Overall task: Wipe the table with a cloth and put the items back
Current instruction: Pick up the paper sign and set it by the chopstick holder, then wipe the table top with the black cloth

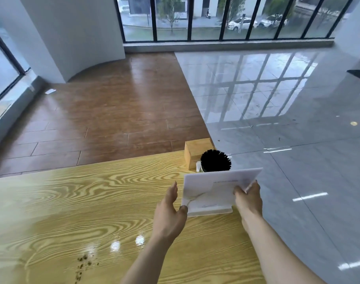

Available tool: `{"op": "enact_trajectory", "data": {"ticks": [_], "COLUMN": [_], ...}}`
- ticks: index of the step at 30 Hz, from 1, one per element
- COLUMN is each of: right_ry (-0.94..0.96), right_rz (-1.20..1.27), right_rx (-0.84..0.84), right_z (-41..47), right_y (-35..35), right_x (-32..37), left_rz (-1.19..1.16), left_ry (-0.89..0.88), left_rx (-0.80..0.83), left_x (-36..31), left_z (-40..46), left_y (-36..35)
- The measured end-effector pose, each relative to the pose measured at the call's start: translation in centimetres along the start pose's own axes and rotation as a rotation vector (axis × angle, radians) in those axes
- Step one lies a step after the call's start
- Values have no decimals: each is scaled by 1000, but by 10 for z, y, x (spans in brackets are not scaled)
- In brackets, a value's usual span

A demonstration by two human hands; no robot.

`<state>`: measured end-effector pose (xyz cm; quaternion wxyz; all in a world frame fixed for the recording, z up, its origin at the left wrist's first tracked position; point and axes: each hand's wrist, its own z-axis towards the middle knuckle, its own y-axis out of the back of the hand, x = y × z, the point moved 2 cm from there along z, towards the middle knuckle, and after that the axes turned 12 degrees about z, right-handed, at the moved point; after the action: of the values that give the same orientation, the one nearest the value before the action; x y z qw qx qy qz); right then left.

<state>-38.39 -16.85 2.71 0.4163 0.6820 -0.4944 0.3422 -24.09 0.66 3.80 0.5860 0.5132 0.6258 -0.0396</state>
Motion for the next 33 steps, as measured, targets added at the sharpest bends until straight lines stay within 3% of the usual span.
{"op": "enact_trajectory", "data": {"ticks": [4,7,12,23,27,33], "right_ry": [-79,-12,44,700,789,912], "right_rz": [-131,-311,-483,-769,-858,-950], "right_rx": [-151,-138,16,421,586,631], "right_z": [-27,-64,-152,-384,-423,-412], "right_y": [-11,-42,-125,-309,-338,-343], "right_x": [-33,-67,-122,-257,-302,-329], "left_rz": [23,42,99,388,480,623], "left_ry": [52,128,200,230,154,36], "left_rx": [-50,-109,-219,-309,-328,-343], "left_x": [45,97,194,419,458,481], "left_z": [-9,-24,-58,-128,-129,-100], "left_y": [28,62,133,273,289,276]}}
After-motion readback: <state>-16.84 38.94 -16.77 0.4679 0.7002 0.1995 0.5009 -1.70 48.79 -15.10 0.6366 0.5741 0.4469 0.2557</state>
